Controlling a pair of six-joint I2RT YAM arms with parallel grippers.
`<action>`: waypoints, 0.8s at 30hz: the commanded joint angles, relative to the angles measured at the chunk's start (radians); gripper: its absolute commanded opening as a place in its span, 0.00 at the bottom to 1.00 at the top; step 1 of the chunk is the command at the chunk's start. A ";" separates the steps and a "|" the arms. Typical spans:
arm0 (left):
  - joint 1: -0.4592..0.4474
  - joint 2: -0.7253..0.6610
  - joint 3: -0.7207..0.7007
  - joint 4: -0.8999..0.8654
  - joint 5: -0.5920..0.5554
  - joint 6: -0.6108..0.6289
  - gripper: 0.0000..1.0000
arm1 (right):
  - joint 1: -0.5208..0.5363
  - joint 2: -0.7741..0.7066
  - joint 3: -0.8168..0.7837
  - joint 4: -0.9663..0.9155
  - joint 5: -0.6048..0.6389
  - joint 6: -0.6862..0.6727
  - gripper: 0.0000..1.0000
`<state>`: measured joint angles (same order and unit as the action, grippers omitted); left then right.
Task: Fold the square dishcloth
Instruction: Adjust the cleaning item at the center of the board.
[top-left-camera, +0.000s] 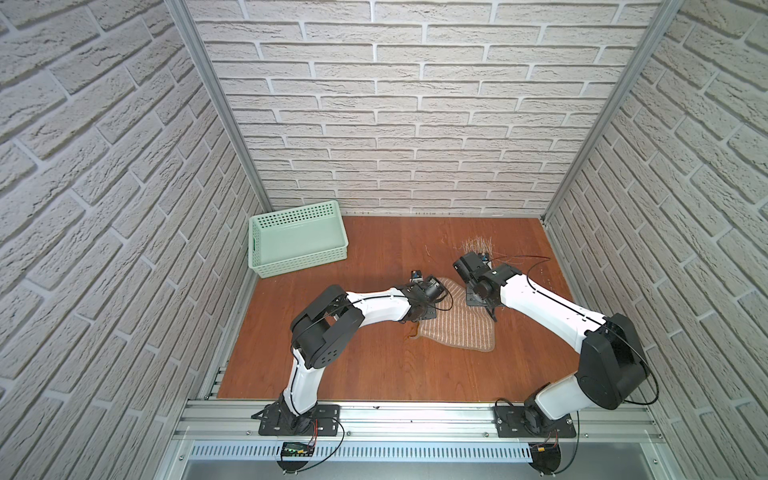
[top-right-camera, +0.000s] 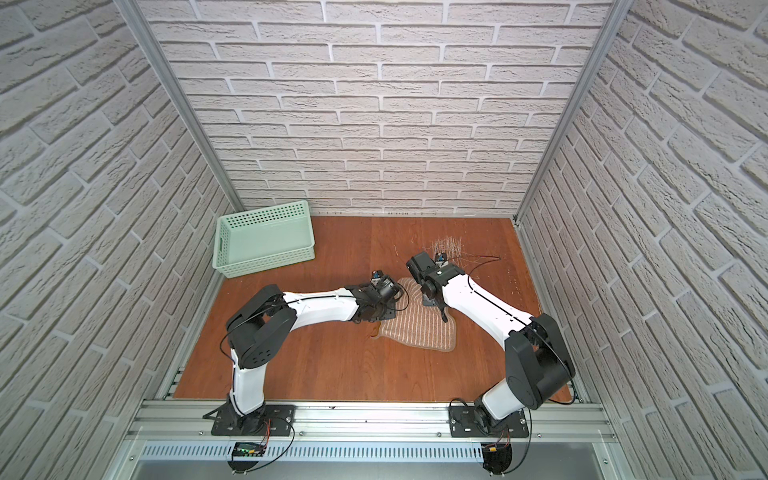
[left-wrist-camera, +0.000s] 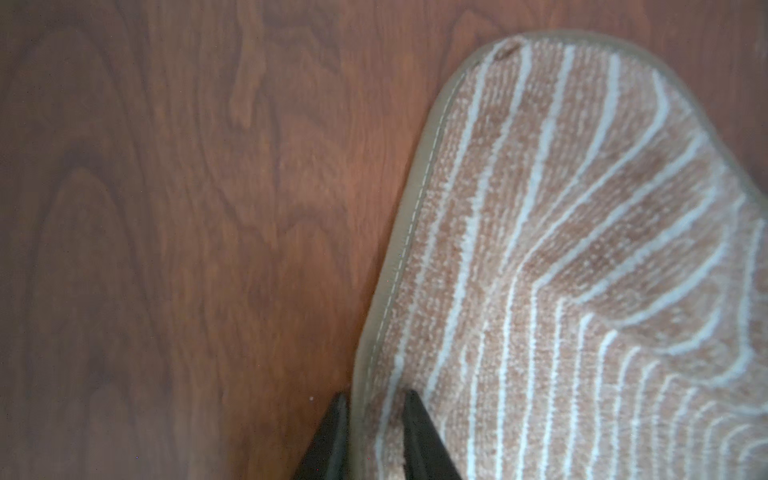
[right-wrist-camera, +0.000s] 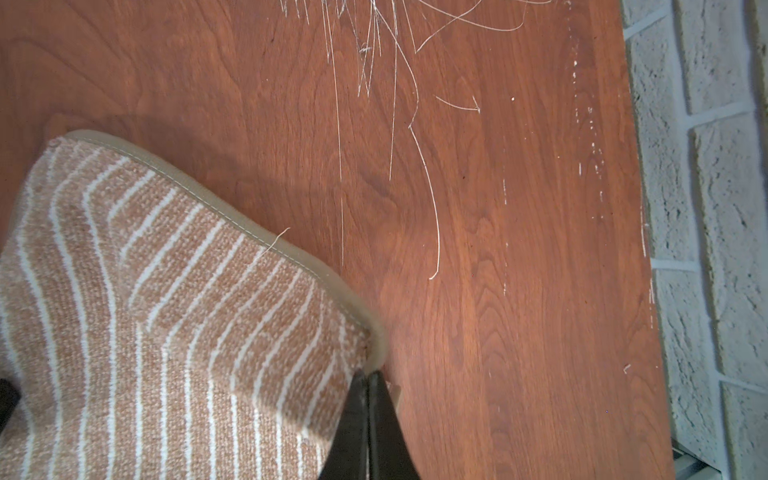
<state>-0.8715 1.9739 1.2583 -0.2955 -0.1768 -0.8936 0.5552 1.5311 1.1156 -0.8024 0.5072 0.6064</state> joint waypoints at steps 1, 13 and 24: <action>-0.004 0.052 -0.045 -0.176 -0.057 -0.022 0.13 | -0.016 -0.033 -0.023 0.049 -0.009 0.025 0.03; 0.014 -0.076 -0.219 -0.144 -0.158 -0.188 0.00 | -0.037 0.099 0.005 0.245 -0.097 -0.103 0.03; 0.090 -0.186 -0.301 -0.047 -0.095 -0.179 0.39 | -0.044 0.359 0.212 0.278 -0.119 -0.194 0.03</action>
<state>-0.8158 1.7821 0.9932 -0.2584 -0.3172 -1.0958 0.5167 1.8606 1.2907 -0.5407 0.3973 0.4469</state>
